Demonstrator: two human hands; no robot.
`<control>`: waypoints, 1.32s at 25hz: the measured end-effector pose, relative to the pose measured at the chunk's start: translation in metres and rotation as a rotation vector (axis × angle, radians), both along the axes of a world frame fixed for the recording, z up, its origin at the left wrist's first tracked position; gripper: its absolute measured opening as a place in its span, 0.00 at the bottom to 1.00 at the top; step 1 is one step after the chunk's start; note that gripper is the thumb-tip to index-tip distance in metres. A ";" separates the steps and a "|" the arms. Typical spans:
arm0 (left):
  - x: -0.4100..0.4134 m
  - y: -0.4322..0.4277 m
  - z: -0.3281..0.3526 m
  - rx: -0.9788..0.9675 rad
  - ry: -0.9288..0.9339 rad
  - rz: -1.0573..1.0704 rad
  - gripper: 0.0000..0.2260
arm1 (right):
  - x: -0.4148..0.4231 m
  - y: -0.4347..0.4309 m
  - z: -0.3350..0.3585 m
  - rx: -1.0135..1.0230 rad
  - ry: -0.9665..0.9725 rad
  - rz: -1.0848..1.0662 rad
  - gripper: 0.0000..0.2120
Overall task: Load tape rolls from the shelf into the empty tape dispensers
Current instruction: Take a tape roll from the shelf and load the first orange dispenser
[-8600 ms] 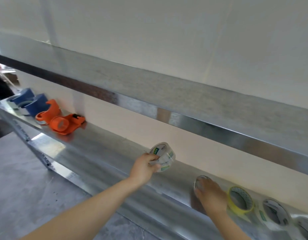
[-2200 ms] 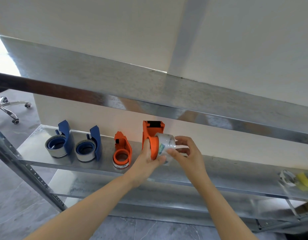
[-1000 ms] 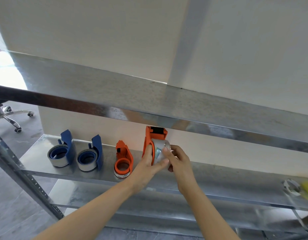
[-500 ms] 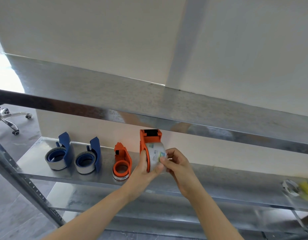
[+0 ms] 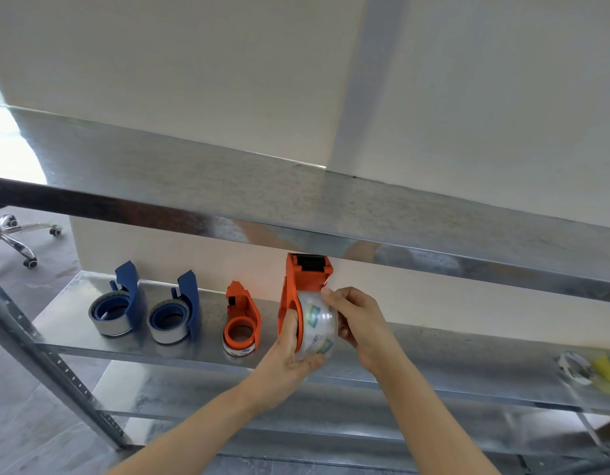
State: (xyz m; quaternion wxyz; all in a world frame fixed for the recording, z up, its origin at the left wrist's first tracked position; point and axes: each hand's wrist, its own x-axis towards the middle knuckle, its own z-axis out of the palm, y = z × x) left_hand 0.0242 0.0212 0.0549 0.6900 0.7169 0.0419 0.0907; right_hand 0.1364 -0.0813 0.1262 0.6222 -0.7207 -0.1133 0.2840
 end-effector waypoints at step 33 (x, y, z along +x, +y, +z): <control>-0.014 -0.009 -0.004 0.160 0.102 0.042 0.32 | 0.012 -0.010 0.018 0.042 -0.490 0.275 0.05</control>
